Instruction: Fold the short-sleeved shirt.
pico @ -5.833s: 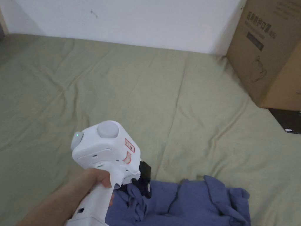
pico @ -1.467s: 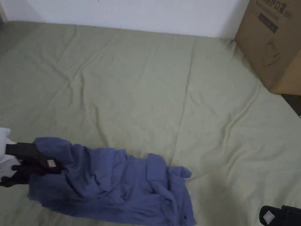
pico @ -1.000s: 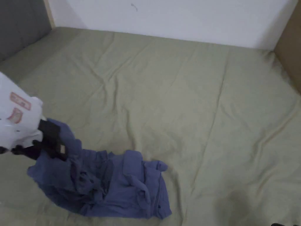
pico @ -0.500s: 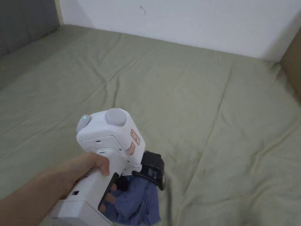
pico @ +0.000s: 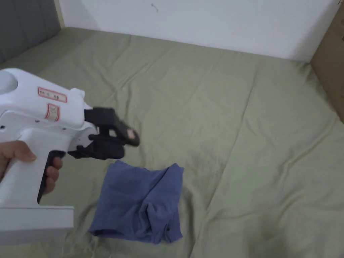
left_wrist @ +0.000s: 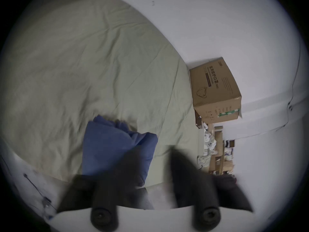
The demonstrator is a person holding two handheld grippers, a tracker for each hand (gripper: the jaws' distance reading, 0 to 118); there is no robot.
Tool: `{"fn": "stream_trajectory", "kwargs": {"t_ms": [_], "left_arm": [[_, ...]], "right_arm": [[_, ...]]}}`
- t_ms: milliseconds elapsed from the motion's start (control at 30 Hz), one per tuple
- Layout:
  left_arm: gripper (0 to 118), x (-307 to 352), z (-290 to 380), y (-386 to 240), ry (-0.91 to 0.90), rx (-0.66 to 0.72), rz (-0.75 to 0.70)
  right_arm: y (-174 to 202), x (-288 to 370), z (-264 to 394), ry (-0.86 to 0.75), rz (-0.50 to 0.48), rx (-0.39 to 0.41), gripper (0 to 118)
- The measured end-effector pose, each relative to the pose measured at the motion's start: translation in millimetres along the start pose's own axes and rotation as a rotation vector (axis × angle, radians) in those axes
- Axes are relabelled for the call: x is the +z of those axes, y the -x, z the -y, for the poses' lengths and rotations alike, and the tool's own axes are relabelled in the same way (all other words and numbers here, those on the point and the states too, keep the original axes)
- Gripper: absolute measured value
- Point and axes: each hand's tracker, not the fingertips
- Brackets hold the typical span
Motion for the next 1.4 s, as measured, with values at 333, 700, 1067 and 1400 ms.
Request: {"fn": "stream_trajectory", "kwargs": {"t_ms": [333, 700, 1067, 1400], "left_arm": [[0, -113.8, 43.8, 35.2, 0.212, 0.054, -0.057], [0, -187.7, 82.1, 18.5, 0.345, 0.054, -0.052], [0, -102.3, 74.8, -2.9, 0.267, -0.032, 0.176], [0, 8.8, 29.7, 99.6, -0.018, 0.134, -0.041]], "right_arm": [[3.0, -2.9, -0.3, 0.013, -0.007, 0.007, 1], [6.2, 11.6, -3.6, -0.023, 0.016, -0.002, 1], [59.8, -18.8, -41.3, -0.048, -0.089, 0.115, 1], [156.3, -190.8, -43.3, 0.245, -0.352, 0.199, 1]]}}
